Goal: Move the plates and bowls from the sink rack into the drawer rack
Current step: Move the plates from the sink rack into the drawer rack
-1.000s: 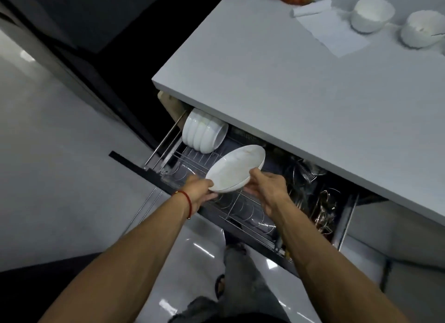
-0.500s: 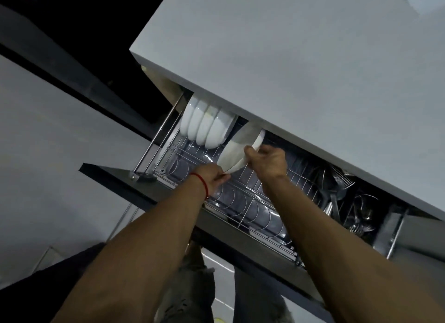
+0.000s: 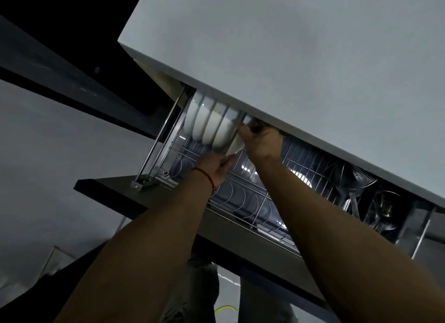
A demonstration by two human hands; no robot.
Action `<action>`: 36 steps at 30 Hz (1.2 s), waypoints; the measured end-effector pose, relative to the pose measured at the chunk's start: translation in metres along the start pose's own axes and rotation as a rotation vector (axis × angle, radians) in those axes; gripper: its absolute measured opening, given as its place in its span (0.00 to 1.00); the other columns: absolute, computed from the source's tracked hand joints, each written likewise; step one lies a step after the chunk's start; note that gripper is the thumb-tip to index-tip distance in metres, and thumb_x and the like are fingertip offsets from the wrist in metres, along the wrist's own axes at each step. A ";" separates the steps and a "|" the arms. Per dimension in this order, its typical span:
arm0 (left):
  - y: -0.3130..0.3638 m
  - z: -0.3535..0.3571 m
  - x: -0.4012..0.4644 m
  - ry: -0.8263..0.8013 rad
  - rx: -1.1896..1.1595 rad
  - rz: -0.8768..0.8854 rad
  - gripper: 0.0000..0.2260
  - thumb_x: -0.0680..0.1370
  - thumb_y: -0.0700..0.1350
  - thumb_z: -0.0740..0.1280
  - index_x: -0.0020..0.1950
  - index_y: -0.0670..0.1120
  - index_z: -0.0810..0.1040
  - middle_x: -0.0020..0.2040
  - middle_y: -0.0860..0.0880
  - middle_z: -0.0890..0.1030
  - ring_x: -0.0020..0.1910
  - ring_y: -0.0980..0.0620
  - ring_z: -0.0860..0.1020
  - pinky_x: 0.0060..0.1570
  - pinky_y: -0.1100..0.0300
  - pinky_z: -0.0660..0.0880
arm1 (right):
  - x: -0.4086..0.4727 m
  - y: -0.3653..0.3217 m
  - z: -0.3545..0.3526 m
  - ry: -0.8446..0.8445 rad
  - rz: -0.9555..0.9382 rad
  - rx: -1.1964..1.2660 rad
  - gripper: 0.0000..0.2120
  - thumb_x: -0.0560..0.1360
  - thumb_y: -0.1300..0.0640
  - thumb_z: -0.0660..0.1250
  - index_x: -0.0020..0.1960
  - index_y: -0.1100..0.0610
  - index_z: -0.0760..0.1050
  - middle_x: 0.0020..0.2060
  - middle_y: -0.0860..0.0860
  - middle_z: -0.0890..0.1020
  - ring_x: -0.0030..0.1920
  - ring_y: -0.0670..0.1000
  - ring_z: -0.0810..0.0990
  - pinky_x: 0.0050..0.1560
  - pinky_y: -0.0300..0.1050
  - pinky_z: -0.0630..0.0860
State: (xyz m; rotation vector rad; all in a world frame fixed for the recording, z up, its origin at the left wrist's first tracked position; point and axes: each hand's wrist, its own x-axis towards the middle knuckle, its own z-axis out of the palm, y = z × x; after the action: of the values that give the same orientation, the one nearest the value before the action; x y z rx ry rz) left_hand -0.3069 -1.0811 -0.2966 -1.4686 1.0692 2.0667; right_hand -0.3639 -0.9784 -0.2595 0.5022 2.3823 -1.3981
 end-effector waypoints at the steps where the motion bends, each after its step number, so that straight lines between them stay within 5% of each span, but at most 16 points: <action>1: 0.001 0.000 0.000 -0.005 -0.012 0.005 0.20 0.82 0.29 0.57 0.75 0.30 0.63 0.46 0.45 0.75 0.43 0.52 0.77 0.46 0.62 0.80 | 0.002 -0.002 0.003 -0.002 0.010 0.004 0.10 0.75 0.53 0.77 0.42 0.56 0.79 0.39 0.52 0.83 0.40 0.49 0.80 0.43 0.45 0.77; 4: 0.005 -0.001 -0.003 -0.002 -0.081 0.000 0.18 0.83 0.30 0.57 0.73 0.30 0.65 0.46 0.44 0.76 0.43 0.51 0.78 0.48 0.61 0.79 | 0.002 -0.005 0.005 -0.022 0.047 -0.042 0.09 0.76 0.56 0.75 0.50 0.61 0.83 0.46 0.58 0.87 0.45 0.52 0.83 0.49 0.45 0.79; 9: 0.011 -0.002 -0.025 -0.048 -0.092 -0.085 0.08 0.83 0.32 0.58 0.57 0.34 0.76 0.52 0.38 0.77 0.55 0.45 0.78 0.64 0.53 0.76 | -0.024 -0.004 -0.008 -0.139 0.081 -0.097 0.16 0.77 0.57 0.73 0.63 0.60 0.81 0.55 0.57 0.86 0.57 0.57 0.84 0.60 0.51 0.80; 12: 0.014 -0.001 -0.063 -0.049 0.065 -0.096 0.08 0.82 0.33 0.57 0.51 0.37 0.75 0.46 0.39 0.76 0.43 0.46 0.77 0.44 0.59 0.82 | -0.062 0.001 -0.029 -0.139 0.130 0.001 0.13 0.77 0.61 0.72 0.62 0.59 0.81 0.50 0.53 0.85 0.50 0.51 0.82 0.60 0.55 0.81; 14: 0.016 0.004 -0.093 -0.070 0.245 0.011 0.07 0.82 0.35 0.59 0.54 0.41 0.76 0.46 0.42 0.78 0.41 0.48 0.78 0.41 0.58 0.82 | -0.092 0.003 -0.048 -0.110 0.146 0.047 0.14 0.78 0.62 0.71 0.63 0.59 0.81 0.53 0.54 0.86 0.49 0.49 0.82 0.59 0.51 0.82; 19: 0.005 0.034 -0.170 -0.242 0.668 0.316 0.07 0.81 0.38 0.63 0.56 0.44 0.80 0.57 0.44 0.82 0.52 0.44 0.82 0.52 0.50 0.82 | -0.168 0.001 -0.110 0.042 0.160 0.286 0.07 0.81 0.61 0.68 0.56 0.53 0.81 0.47 0.53 0.86 0.50 0.56 0.86 0.53 0.53 0.84; 27: -0.047 0.111 -0.284 -0.635 1.184 0.668 0.08 0.78 0.43 0.67 0.55 0.53 0.81 0.54 0.55 0.82 0.55 0.53 0.81 0.59 0.48 0.79 | -0.262 0.029 -0.223 0.346 0.109 0.573 0.06 0.82 0.62 0.67 0.57 0.58 0.81 0.47 0.57 0.87 0.43 0.50 0.85 0.45 0.43 0.84; 36: -0.248 0.239 -0.394 -0.876 1.325 0.721 0.07 0.78 0.39 0.66 0.52 0.47 0.81 0.48 0.48 0.82 0.48 0.49 0.81 0.52 0.49 0.80 | -0.369 0.165 -0.409 0.678 0.076 0.723 0.07 0.82 0.60 0.66 0.55 0.56 0.83 0.45 0.55 0.88 0.40 0.49 0.86 0.43 0.41 0.83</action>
State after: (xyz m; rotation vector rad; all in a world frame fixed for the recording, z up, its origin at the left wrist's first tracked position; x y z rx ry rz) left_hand -0.1384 -0.6963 0.0148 0.4672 1.9888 1.3384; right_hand -0.0052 -0.5914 -0.0296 1.4229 2.1648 -2.3264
